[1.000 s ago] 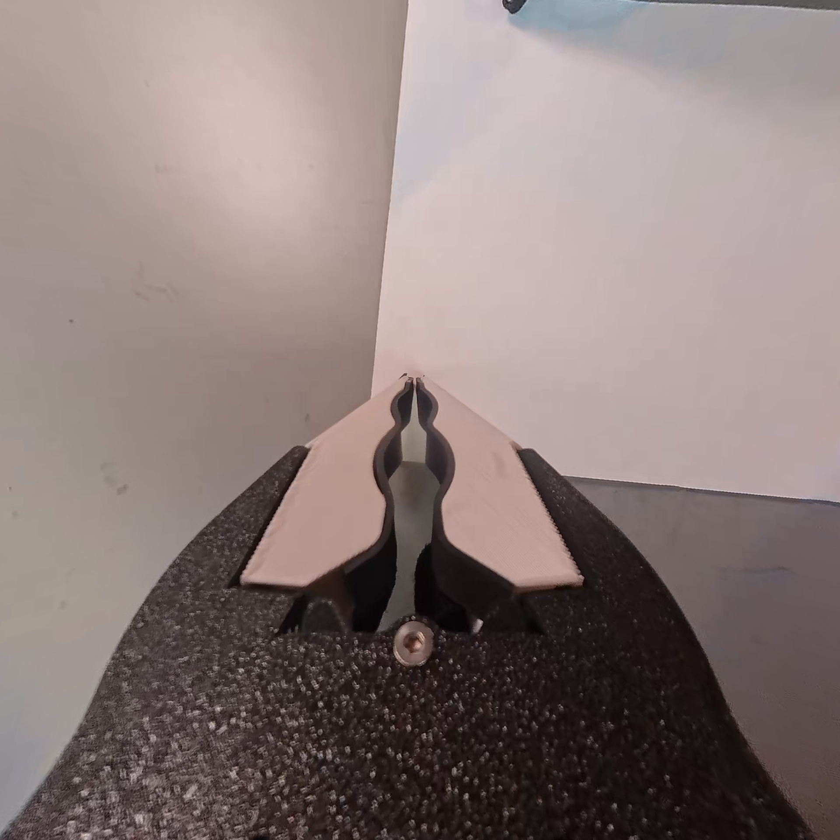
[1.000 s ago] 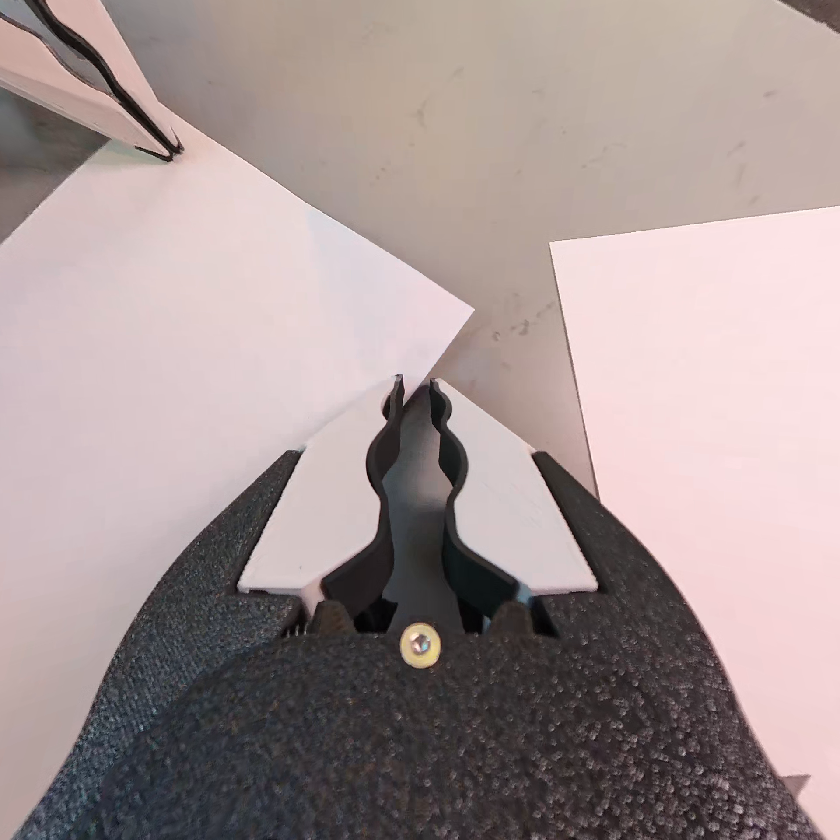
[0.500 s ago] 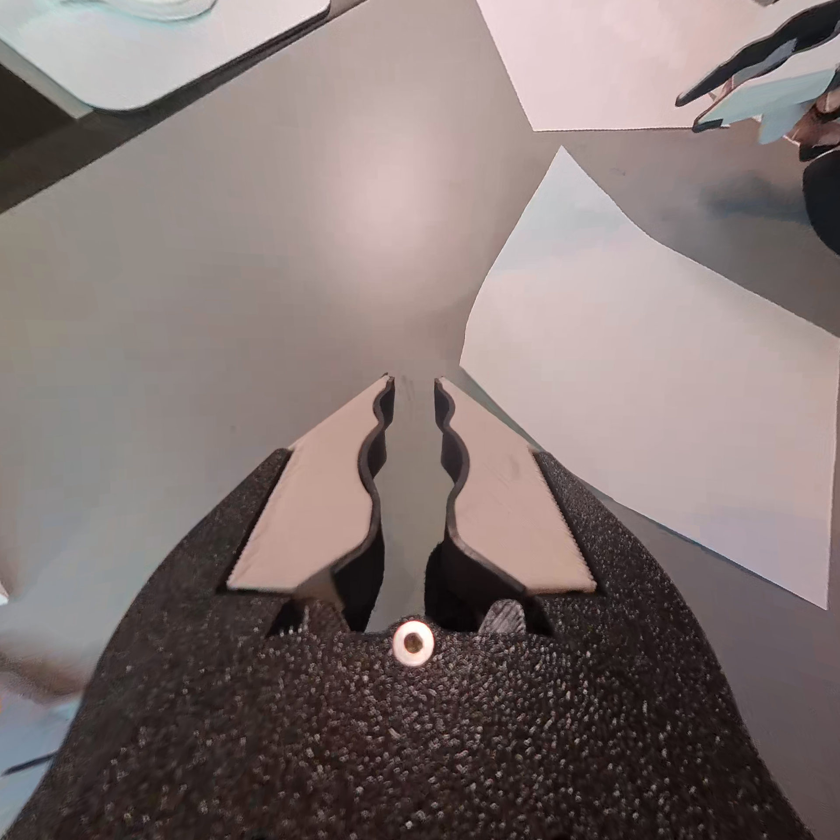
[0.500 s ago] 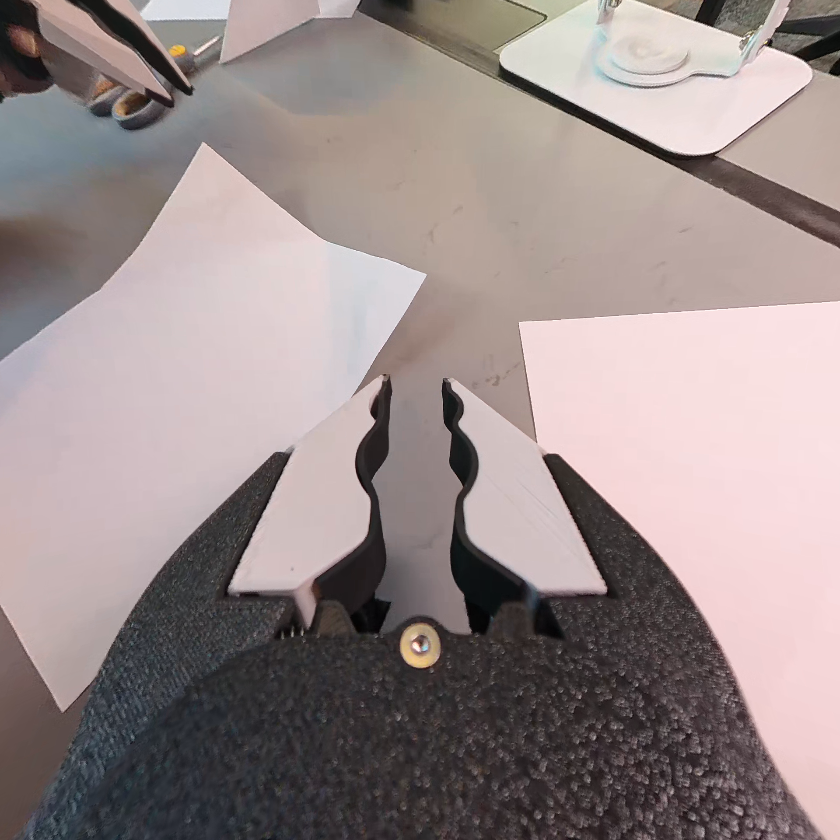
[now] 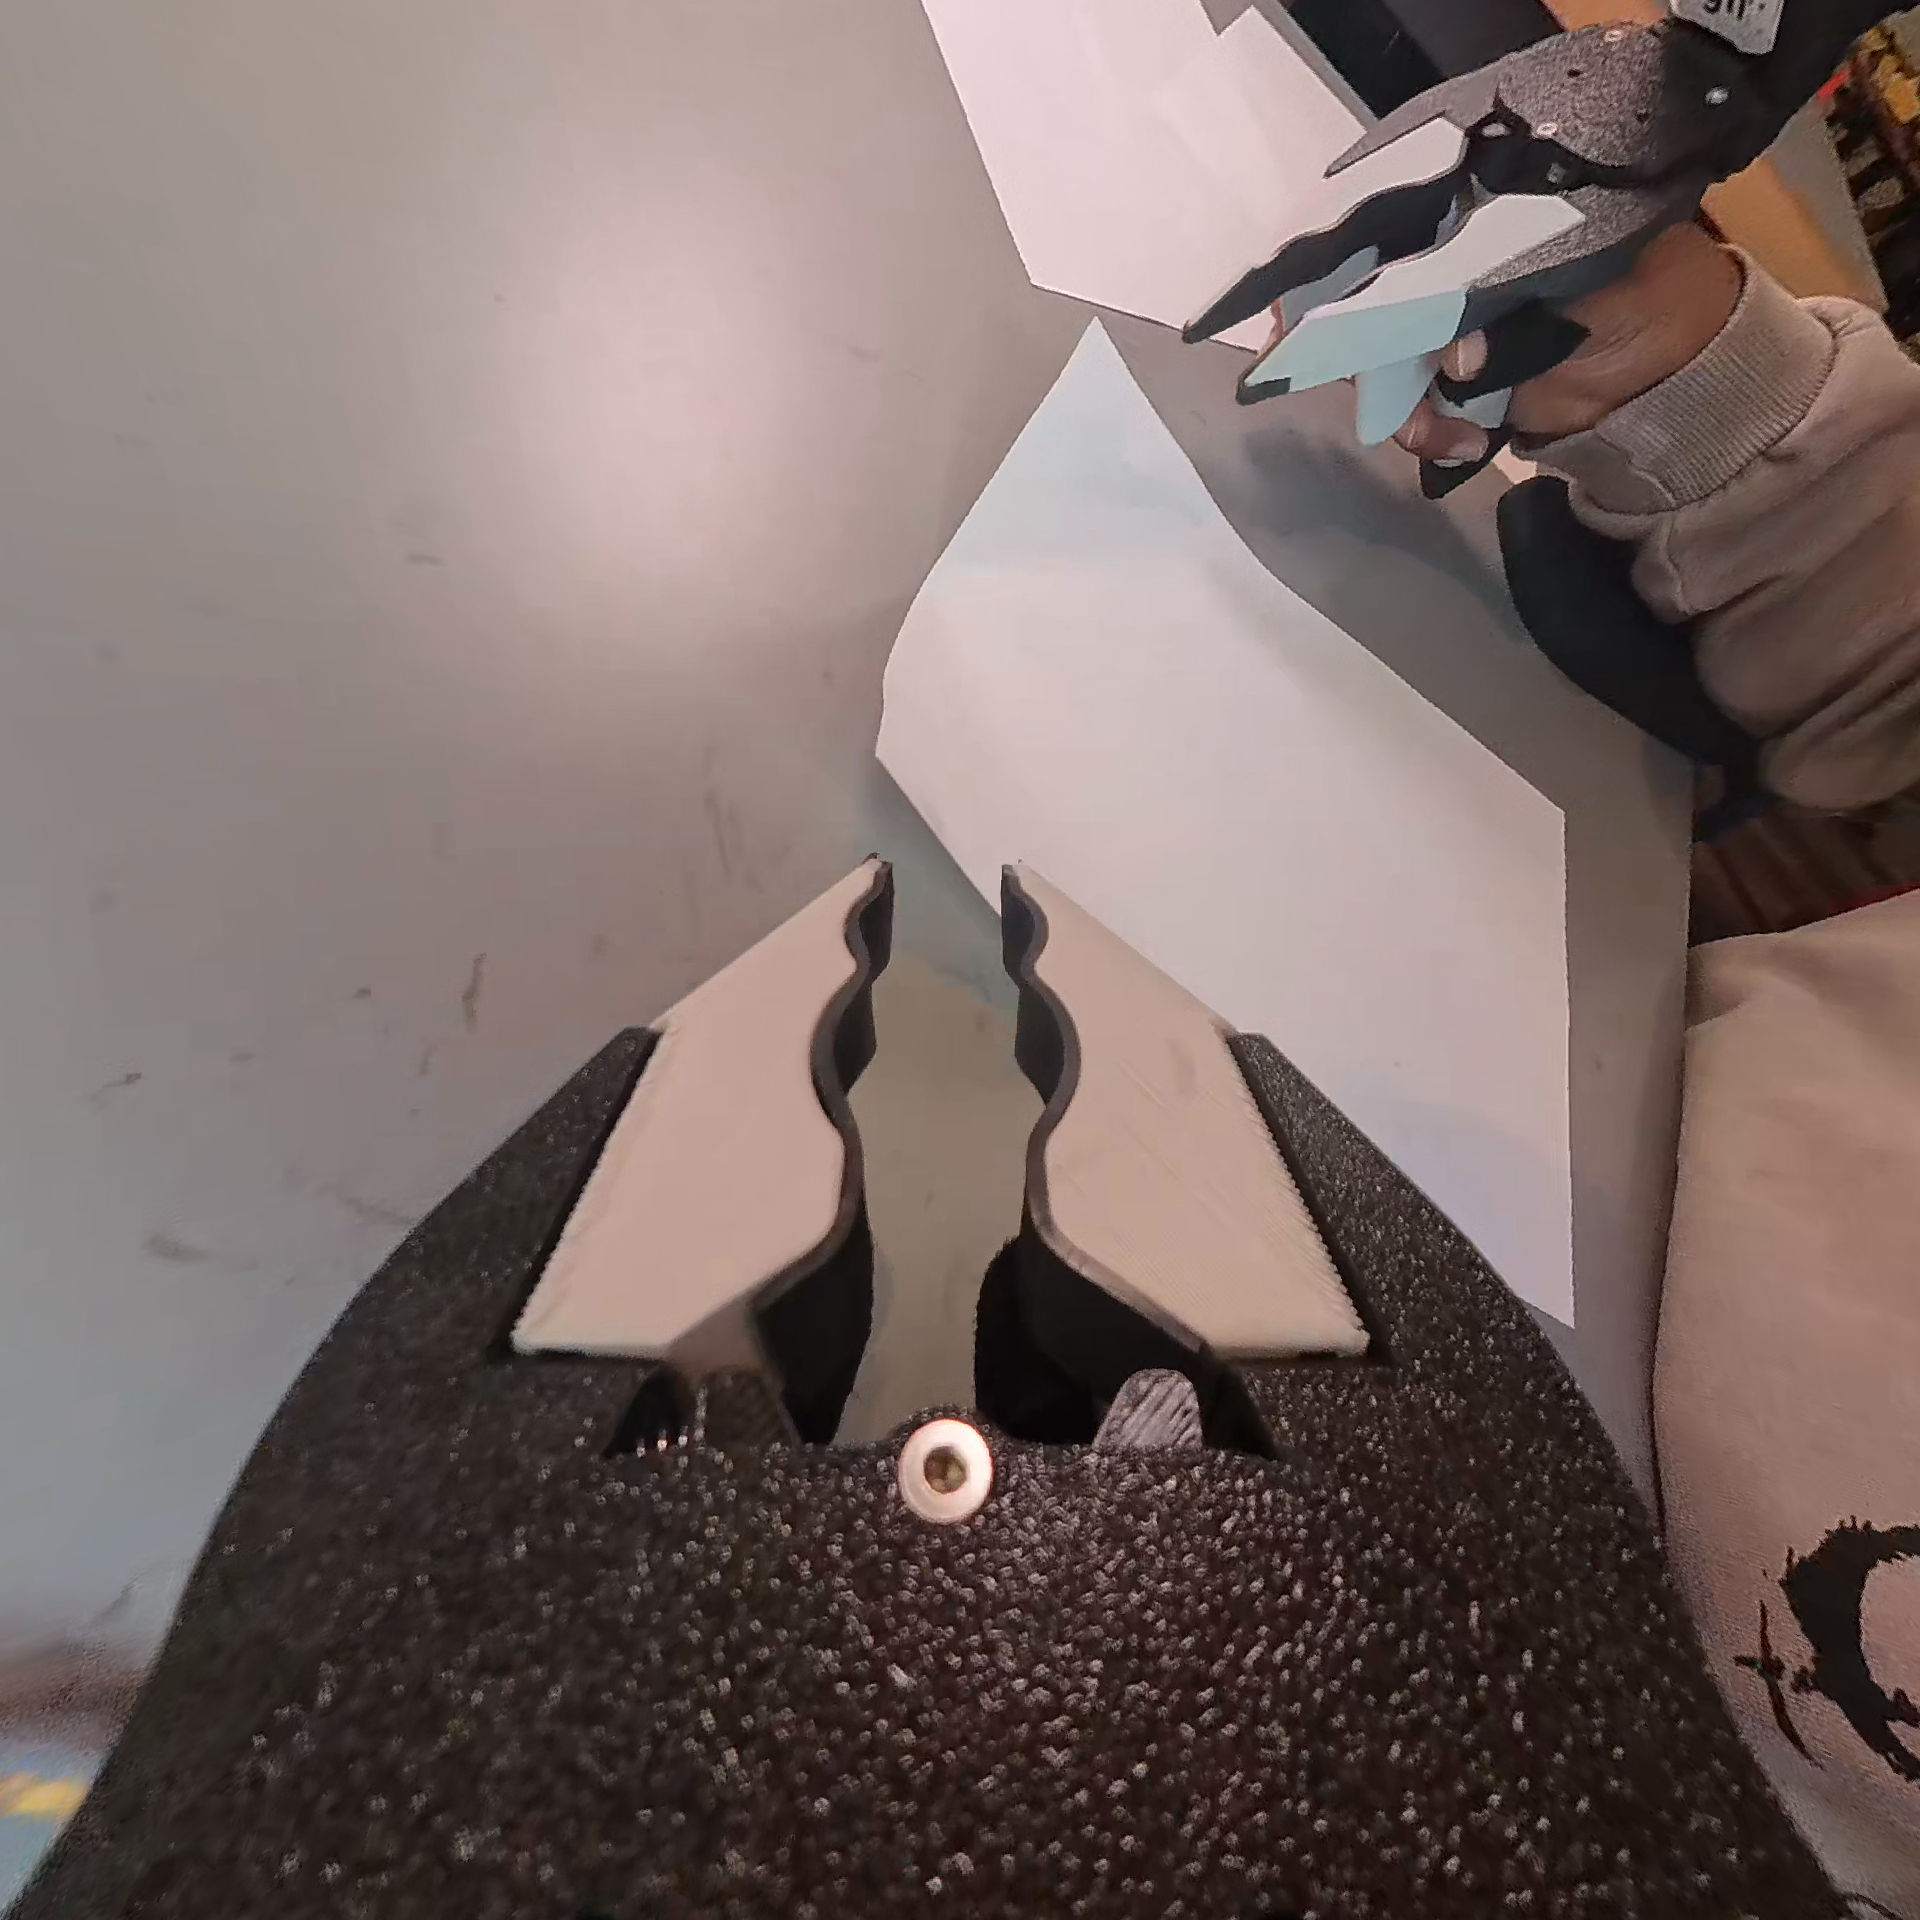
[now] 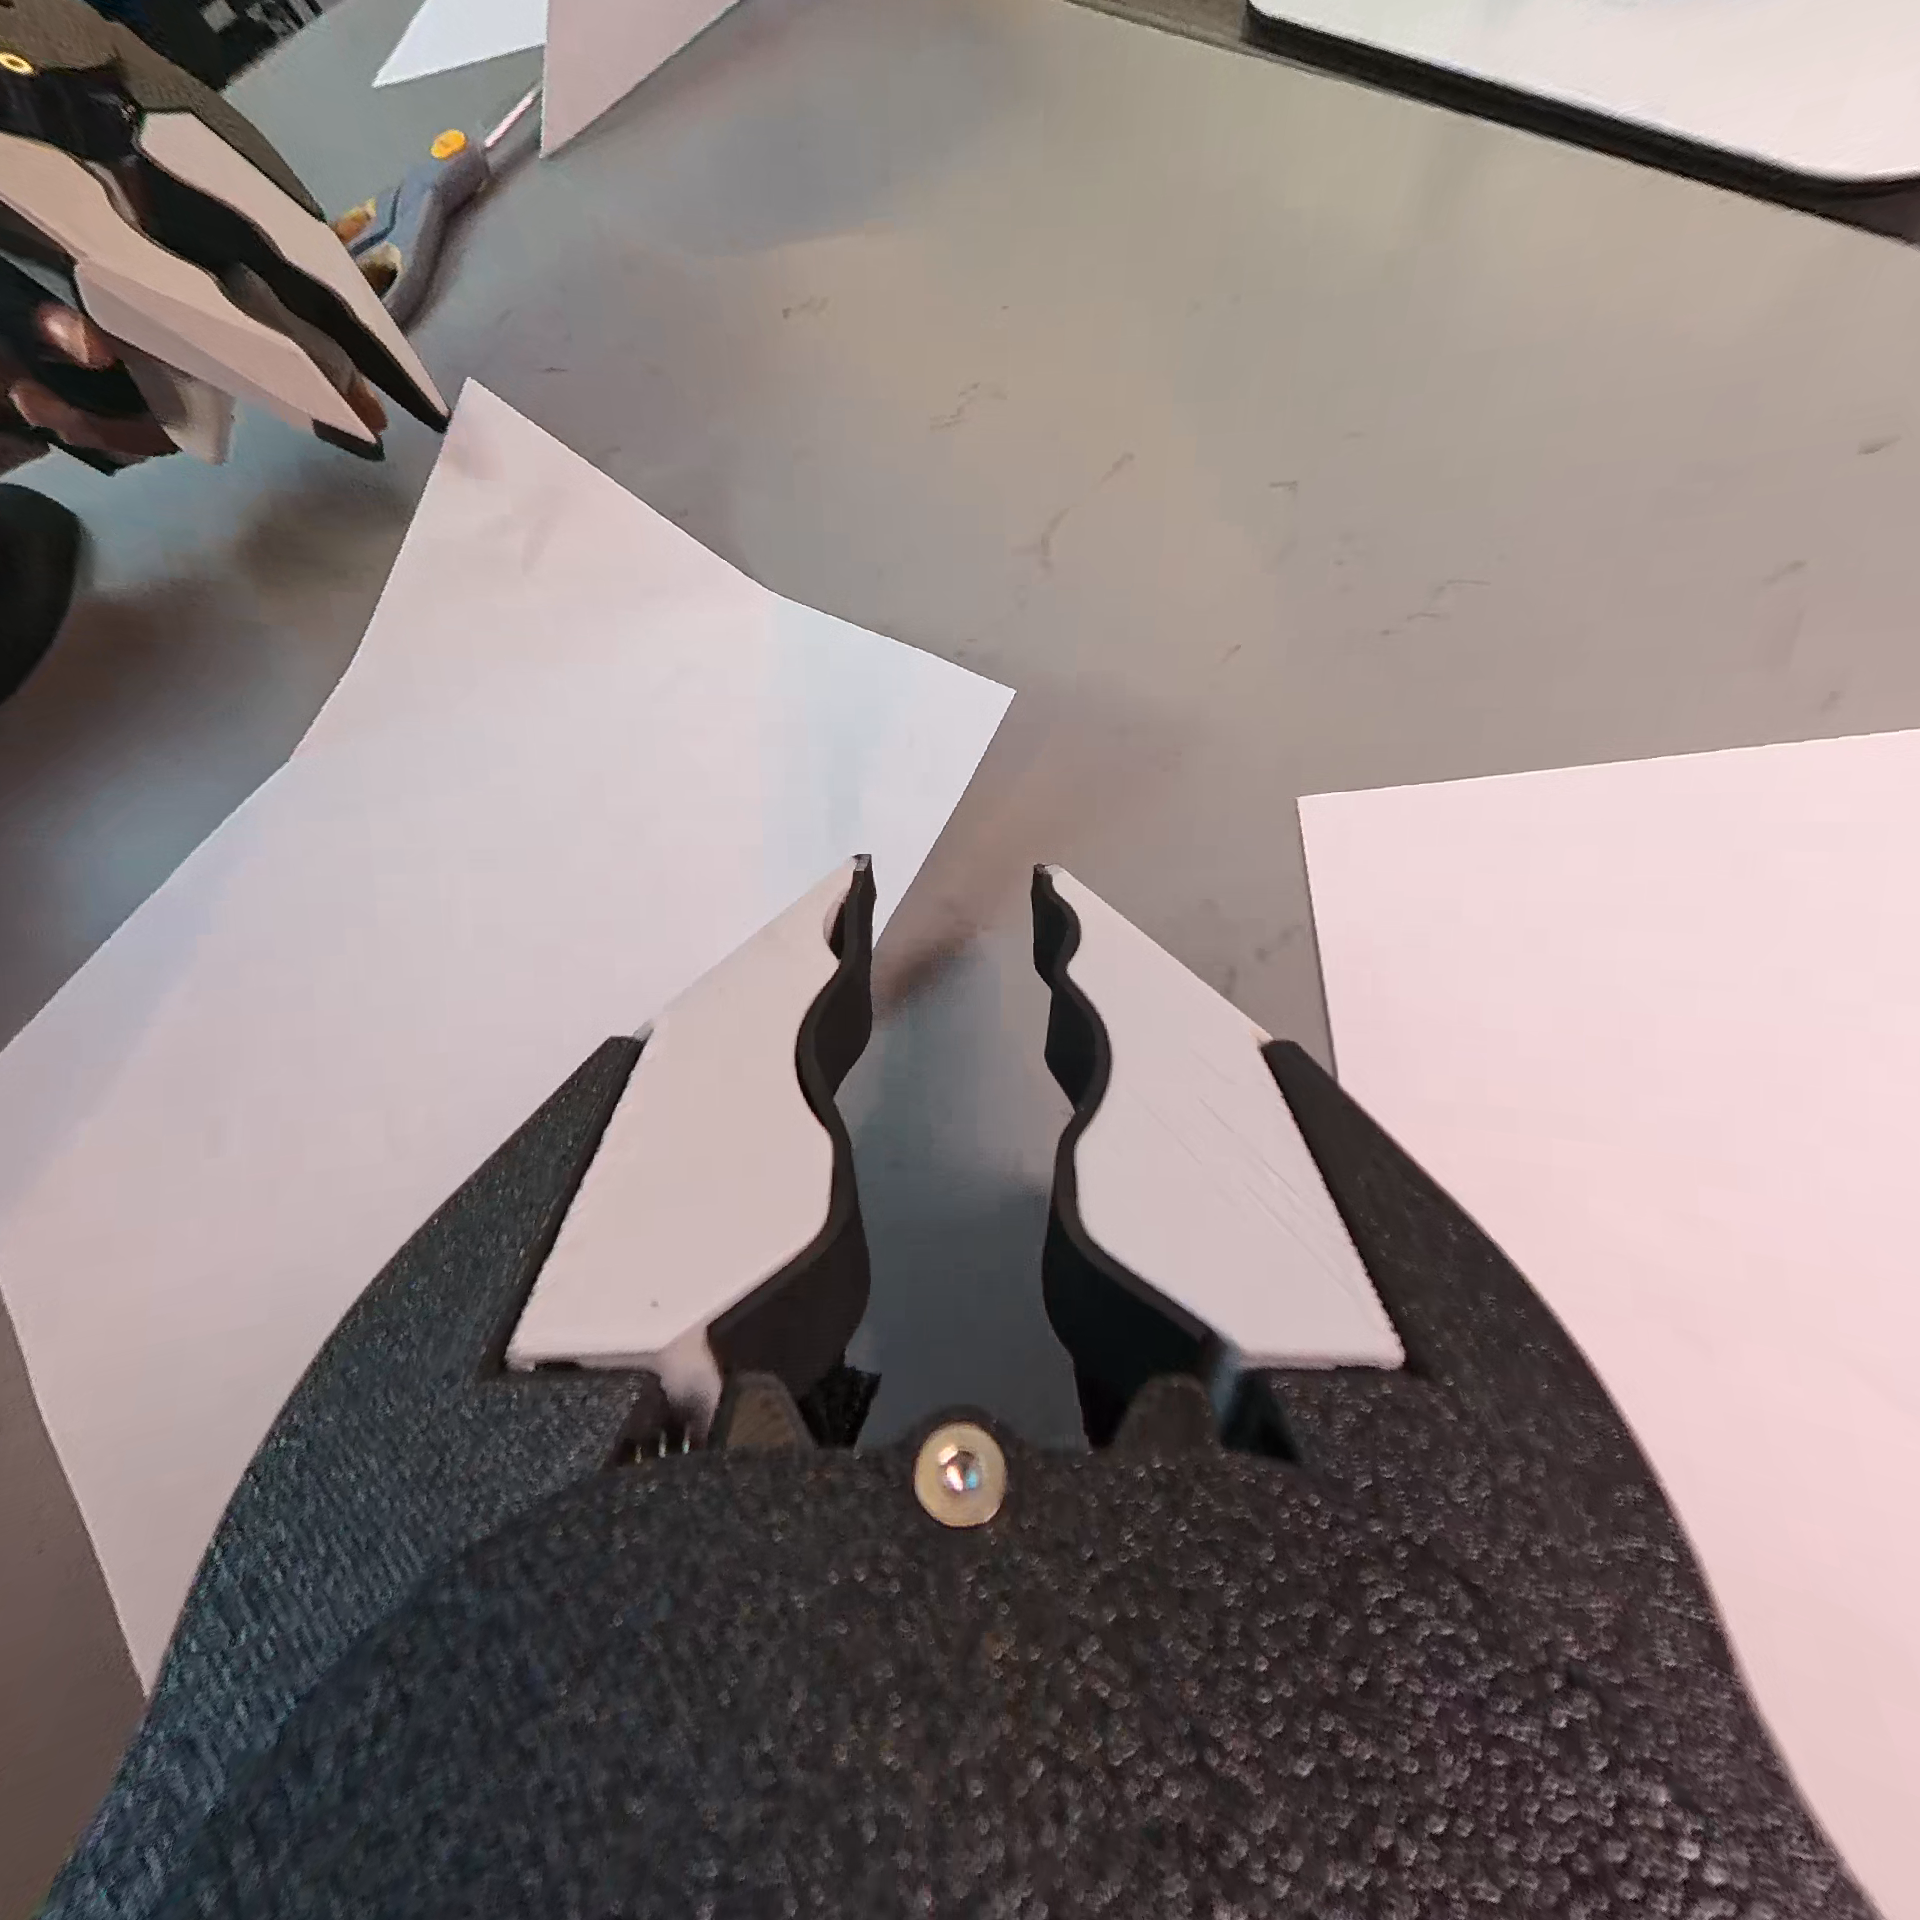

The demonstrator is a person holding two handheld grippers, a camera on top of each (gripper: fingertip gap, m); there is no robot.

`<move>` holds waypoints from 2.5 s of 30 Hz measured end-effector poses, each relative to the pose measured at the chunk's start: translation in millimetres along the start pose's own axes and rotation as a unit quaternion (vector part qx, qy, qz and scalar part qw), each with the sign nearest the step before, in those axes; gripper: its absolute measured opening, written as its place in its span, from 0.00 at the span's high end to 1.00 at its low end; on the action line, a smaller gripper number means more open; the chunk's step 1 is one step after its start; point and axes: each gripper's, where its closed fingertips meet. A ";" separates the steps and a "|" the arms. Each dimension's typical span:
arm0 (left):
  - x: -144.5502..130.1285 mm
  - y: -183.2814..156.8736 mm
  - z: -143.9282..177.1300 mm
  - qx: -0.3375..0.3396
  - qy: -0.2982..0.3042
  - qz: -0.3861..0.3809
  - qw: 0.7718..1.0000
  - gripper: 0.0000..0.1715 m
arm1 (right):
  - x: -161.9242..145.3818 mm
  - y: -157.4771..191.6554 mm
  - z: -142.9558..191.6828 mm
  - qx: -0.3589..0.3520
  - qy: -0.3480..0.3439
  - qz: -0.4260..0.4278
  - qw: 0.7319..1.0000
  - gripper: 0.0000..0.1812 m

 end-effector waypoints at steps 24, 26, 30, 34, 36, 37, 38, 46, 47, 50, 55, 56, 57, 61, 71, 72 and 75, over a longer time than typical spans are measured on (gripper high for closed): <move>19.1 39.0 -14.2 0.120 0.010 -0.023 0.992 0.92 | -0.7 16.9 -15.1 0.058 0.004 -0.036 0.998 1.00; 35.4 36.9 1.4 0.156 -0.016 -0.056 0.986 0.92 | -2.3 17.2 -15.6 0.049 0.009 -0.028 0.998 1.00; 47.5 -4.1 -11.8 0.138 0.001 -0.148 0.979 1.00 | -4.8 17.9 -17.0 0.035 0.017 -0.015 0.999 1.00; 48.2 -20.9 -54.9 0.127 0.053 -0.196 0.971 1.00 | -4.6 20.7 -16.2 0.035 0.013 -0.008 0.999 1.00; 44.5 -15.8 -76.5 0.121 0.088 -0.190 0.970 1.00 | -4.2 21.7 -15.2 0.035 0.010 -0.007 0.999 1.00; 41.1 -10.6 -84.2 0.123 0.109 -0.187 0.969 1.00 | -3.6 22.1 -14.7 0.035 0.007 -0.005 0.999 1.00; 39.2 -6.2 -90.0 0.125 0.123 -0.188 0.966 1.00 | -2.9 22.9 -14.0 0.036 0.004 -0.003 0.999 1.00; 32.3 -1.0 -111.0 0.106 0.174 -0.181 0.962 1.00 | -2.0 26.9 -13.3 0.046 0.001 0.004 0.999 1.00; 32.3 -1.0 -111.5 0.106 0.175 -0.182 0.962 1.00 | -1.8 27.4 -13.1 0.046 0.000 0.006 0.999 1.00; 32.0 -0.8 -111.8 0.107 0.178 -0.181 0.961 1.00 | -1.9 28.5 -13.1 0.046 0.001 0.011 0.999 1.00; 31.8 -0.7 -112.1 0.102 0.176 -0.184 0.962 1.00 | -2.7 28.5 -16.1 0.047 0.008 0.015 0.999 0.97; 31.8 -0.8 -112.3 0.100 0.174 -0.183 0.962 1.00 | -2.4 27.5 -17.6 0.044 0.011 0.018 0.999 0.96; 31.9 -0.8 -112.4 0.099 0.172 -0.183 0.963 1.00 | -2.5 26.3 -19.6 0.040 0.015 0.020 0.999 0.94; 32.0 -0.8 -112.7 0.097 0.163 -0.184 0.964 1.00 | -3.8 24.0 -28.4 0.034 0.033 0.022 0.999 0.99; 30.1 -2.2 -111.4 0.101 0.171 -0.194 0.961 1.00 | 4.0 22.8 -27.2 0.023 0.018 0.052 0.998 1.00; 30.0 -2.2 -111.5 0.101 0.171 -0.196 0.960 1.00 | 5.3 24.7 -26.7 0.026 0.014 0.059 0.998 1.00; 30.1 -2.3 -111.8 0.101 0.171 -0.197 0.960 1.00 | 14.1 33.3 -22.1 0.032 -0.014 0.098 0.995 1.00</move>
Point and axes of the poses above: each gripper's, where its closed fingertips meet, z back along the fingers, x out of its top, y = z × x across the jaws, and after that the axes turned 3 degrees about x, right-handed
